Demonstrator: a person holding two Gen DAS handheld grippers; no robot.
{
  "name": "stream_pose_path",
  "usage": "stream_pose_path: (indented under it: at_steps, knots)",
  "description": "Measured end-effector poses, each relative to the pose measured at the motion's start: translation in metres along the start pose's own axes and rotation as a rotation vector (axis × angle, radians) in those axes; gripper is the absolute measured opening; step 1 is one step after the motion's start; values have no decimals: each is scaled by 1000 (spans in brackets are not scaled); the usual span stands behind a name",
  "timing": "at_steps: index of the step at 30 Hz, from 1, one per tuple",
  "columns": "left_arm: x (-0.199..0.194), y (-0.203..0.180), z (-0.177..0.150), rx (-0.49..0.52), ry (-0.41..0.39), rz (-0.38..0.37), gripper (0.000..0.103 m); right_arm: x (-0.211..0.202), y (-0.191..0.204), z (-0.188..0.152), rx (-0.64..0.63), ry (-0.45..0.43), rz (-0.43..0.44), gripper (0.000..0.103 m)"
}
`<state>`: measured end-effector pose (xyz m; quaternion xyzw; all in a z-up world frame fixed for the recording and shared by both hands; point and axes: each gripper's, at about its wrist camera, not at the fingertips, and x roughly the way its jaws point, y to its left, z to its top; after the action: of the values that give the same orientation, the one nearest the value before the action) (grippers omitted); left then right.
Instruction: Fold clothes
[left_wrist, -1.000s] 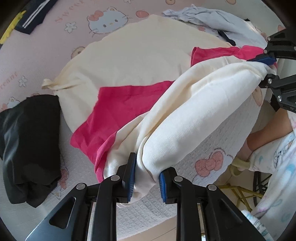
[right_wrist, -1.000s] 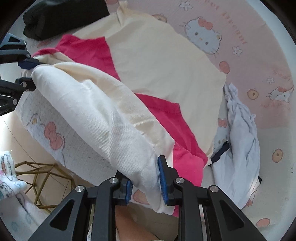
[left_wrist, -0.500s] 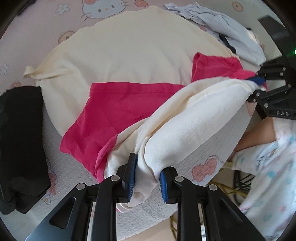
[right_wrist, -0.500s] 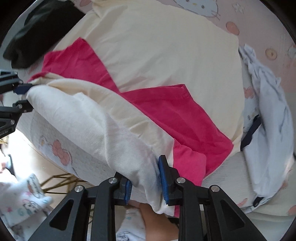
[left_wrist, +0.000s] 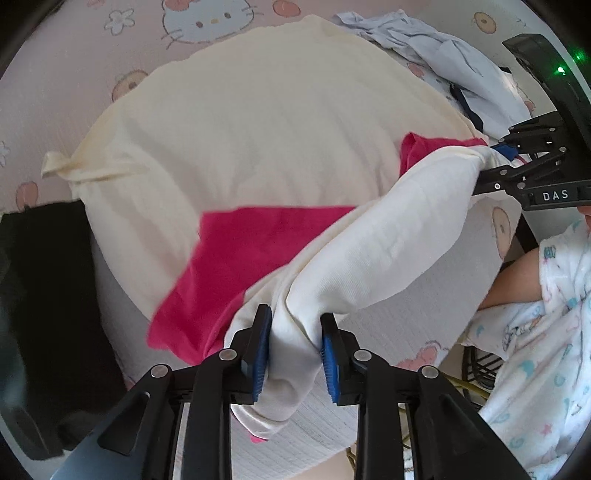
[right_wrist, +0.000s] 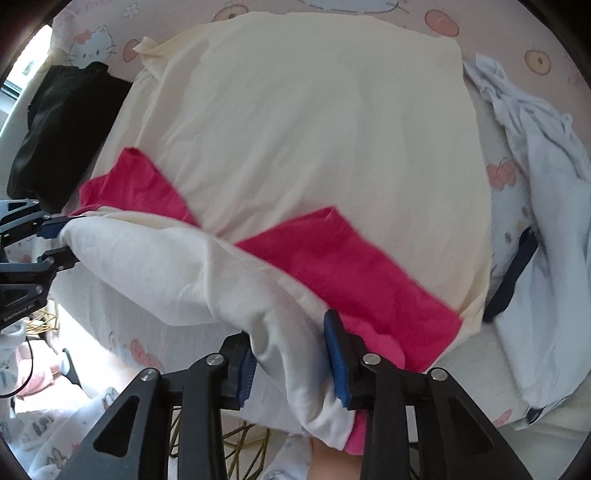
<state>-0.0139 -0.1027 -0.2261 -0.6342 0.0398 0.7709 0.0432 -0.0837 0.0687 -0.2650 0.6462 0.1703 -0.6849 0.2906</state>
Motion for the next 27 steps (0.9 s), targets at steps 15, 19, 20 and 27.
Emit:
stream_pose_path:
  at_steps: [15, 19, 20, 27]
  knots:
    - [27, 39, 31, -203, -68, 8, 29, 32, -25, 31, 147, -90, 32, 39]
    - [31, 23, 35, -83, -100, 152, 42, 30, -26, 28, 110, -127, 39, 39]
    - [30, 19, 35, -60, -106, 182, 45, 30, -25, 28, 91, -135, 38, 40]
    - [1, 15, 14, -67, -175, 145, 52, 9, -27, 29, 80, -149, -51, 67]
